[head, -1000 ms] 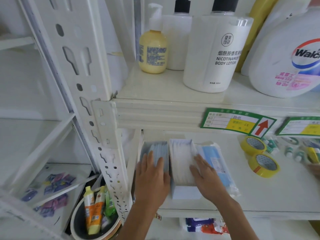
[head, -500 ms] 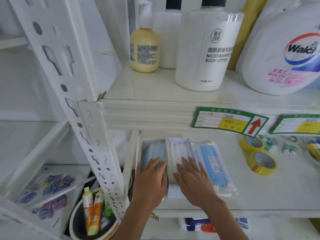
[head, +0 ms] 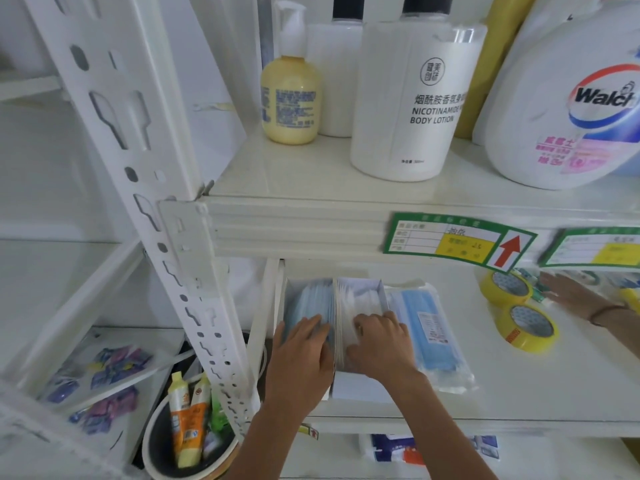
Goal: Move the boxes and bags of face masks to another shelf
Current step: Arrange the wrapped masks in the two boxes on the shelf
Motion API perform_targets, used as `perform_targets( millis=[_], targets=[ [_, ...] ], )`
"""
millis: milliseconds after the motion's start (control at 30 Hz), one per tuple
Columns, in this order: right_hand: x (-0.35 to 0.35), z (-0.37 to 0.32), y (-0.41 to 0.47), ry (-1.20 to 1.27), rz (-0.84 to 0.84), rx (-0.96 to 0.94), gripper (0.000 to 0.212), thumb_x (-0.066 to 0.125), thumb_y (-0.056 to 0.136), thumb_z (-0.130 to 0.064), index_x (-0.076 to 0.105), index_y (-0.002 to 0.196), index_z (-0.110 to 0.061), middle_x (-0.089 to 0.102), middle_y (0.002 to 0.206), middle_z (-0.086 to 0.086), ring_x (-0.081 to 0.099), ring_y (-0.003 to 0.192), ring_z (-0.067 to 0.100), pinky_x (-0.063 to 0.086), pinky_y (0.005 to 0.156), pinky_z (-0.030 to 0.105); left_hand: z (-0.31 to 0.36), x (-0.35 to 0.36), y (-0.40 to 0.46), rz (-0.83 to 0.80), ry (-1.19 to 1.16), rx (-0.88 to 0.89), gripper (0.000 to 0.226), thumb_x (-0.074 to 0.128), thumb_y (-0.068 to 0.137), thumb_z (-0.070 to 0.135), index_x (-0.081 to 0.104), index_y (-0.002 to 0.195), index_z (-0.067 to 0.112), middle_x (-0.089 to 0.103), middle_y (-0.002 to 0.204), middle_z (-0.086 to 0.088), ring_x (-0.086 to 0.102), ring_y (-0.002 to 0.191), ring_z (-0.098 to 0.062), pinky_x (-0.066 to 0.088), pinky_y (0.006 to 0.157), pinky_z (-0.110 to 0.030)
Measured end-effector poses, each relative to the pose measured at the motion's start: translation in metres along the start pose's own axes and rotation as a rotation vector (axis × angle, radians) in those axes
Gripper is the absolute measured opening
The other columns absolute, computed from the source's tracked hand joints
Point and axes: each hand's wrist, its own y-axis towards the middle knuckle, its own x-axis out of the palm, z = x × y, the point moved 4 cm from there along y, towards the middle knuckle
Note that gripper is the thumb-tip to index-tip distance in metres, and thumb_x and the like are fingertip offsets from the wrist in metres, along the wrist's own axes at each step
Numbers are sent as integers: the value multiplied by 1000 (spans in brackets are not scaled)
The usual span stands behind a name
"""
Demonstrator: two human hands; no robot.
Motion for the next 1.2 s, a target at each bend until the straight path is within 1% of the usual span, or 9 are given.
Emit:
perform_targets(
  millis=[200,300,433,567,667,833,900,1067,1200],
  targets=[
    [-8,3,-3,163,135,73,11,56,71,-17,49,76,-24,51,78,-6,54,81,23,43,77,34,-8,-2,1,104,-182,-3,25,61,92,14,75,113,16,66,134,0,59,126,-16,41,111,-53],
    [-9,-3,-7,93,170,32,25,55,81,-30,60,105,-28,65,96,-4,63,96,24,44,89,39,-9,-9,1,170,-264,1,25,67,90,3,76,110,15,66,133,0,59,122,-17,46,106,-52],
    [6,-9,-21,-15,103,-68,51,37,96,-49,38,143,-29,68,116,-1,56,114,25,35,104,46,-7,-17,-3,224,-262,1,26,67,88,0,75,108,16,62,136,0,57,125,-22,37,112,-45],
    [1,11,-31,426,338,-135,47,53,99,-27,47,145,-23,54,144,-1,45,134,20,36,111,38,-10,-24,-3,207,-75,-120,35,67,88,16,65,123,19,51,145,-9,49,134,-30,38,109,-60],
    [1,36,-36,781,521,88,44,60,94,-8,54,137,-20,52,141,0,47,130,19,43,106,38,-17,-22,-1,114,-145,-288,54,54,96,34,37,147,24,32,158,-6,47,134,-30,48,103,-50],
    [29,46,-34,1186,51,395,45,60,97,-26,50,141,-19,55,138,2,52,121,19,41,98,36,-20,-14,-4,134,-364,-431,60,56,97,32,32,151,19,39,153,-2,48,132,-22,45,96,-34],
    [38,48,-37,1195,-11,423,53,62,95,-30,47,144,-18,52,139,-1,48,122,18,38,104,36,-26,-13,-7,186,-521,-527,57,61,95,25,39,147,16,48,146,-4,50,130,-22,44,100,-32],
    [51,47,-50,1315,-69,477,39,72,83,-29,57,119,-27,50,135,4,48,118,21,37,101,38,-23,-3,-26,193,-669,-632,58,66,88,24,45,142,22,58,127,5,57,109,-15,38,67,-11],
    [47,42,-57,1432,-97,367,87,73,56,-46,41,136,-31,35,144,-6,35,135,21,28,115,41,-23,-1,-28,192,-794,-663,43,67,88,21,53,127,31,62,117,11,59,99,-2,42,57,-5]
  ],
)
